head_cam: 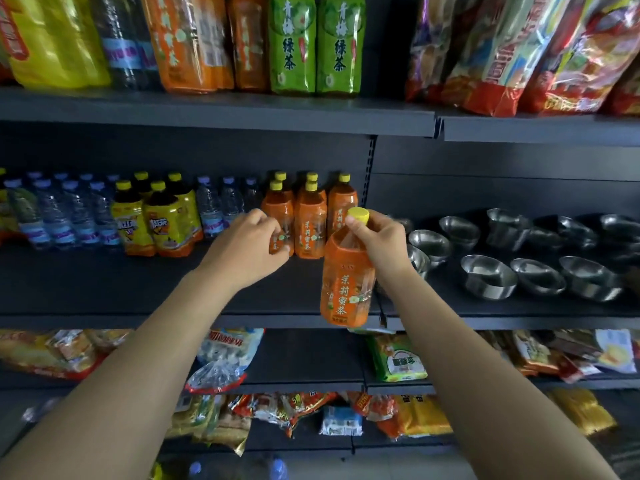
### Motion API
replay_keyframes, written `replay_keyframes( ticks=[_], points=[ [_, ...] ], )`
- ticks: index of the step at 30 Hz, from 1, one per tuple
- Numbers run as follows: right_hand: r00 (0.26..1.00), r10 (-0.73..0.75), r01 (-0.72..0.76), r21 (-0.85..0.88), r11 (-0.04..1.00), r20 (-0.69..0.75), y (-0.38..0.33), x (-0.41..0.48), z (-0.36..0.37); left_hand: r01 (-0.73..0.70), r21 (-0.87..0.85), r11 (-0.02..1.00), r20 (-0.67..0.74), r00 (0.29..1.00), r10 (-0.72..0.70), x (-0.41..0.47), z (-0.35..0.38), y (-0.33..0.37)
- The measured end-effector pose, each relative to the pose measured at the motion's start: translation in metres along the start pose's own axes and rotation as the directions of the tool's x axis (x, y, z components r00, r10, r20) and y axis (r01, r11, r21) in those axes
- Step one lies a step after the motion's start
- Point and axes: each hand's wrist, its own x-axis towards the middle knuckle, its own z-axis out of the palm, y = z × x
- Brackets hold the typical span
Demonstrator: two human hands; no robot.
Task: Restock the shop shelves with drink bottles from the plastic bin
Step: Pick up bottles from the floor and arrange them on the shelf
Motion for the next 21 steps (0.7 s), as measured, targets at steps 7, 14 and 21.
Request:
replay_keyframes(
  ticks=[7, 14, 21],
  points=[
    [0.998, 0.06, -0.061, -0.007, 0.998, -0.026, 0.033, 0.074, -0.001, 0.004, -0.015, 1.0, 0.037, 0.999, -0.004, 0.063, 0.037, -0.012],
    [0.99, 0.126, -0.128, -0.045, 0.991, -0.061, 0.07, 0.135, 0.012, -0.036, -0.046, 0.998, 0.099, 0.994, 0.041, 0.107, 0.079, -0.024],
    [0.977, 0.184, -0.193, -0.075, 0.978, -0.109, 0.09, 0.179, 0.026, -0.083, -0.048, 0.995, 0.148, 0.985, 0.09, 0.142, 0.103, -0.037]
  ],
)
